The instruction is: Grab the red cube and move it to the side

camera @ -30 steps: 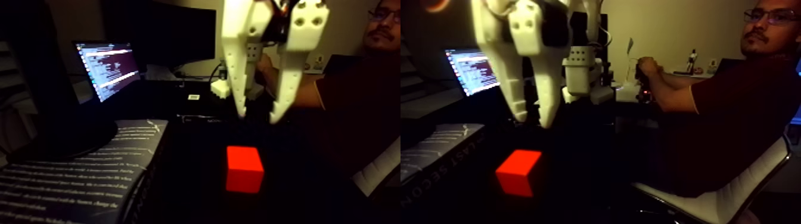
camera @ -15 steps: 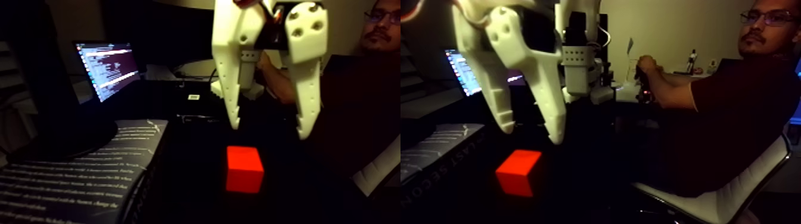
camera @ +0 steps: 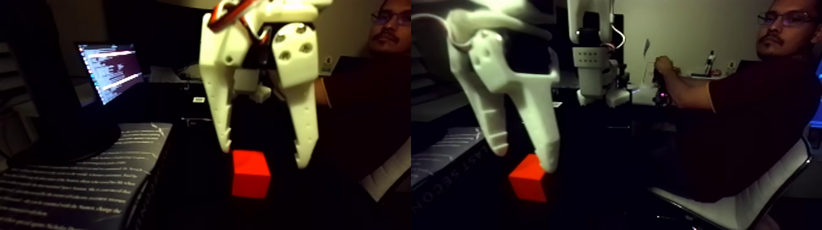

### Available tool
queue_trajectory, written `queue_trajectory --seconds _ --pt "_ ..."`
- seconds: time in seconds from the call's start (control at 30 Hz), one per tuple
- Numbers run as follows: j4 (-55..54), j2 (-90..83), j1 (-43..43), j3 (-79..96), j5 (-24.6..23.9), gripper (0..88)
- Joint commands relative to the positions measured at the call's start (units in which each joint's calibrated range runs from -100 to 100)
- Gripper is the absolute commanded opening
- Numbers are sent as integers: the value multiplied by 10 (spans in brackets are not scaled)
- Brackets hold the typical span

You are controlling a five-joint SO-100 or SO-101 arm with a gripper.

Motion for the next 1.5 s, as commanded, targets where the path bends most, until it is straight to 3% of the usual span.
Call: queue_trajectory --seconds 0.0,0.53,1.47 --pt "-18 0 9 -18 1 287" --pt "-25 2 22 19 33 287" --pt "-26 12 -8 73 17 287"
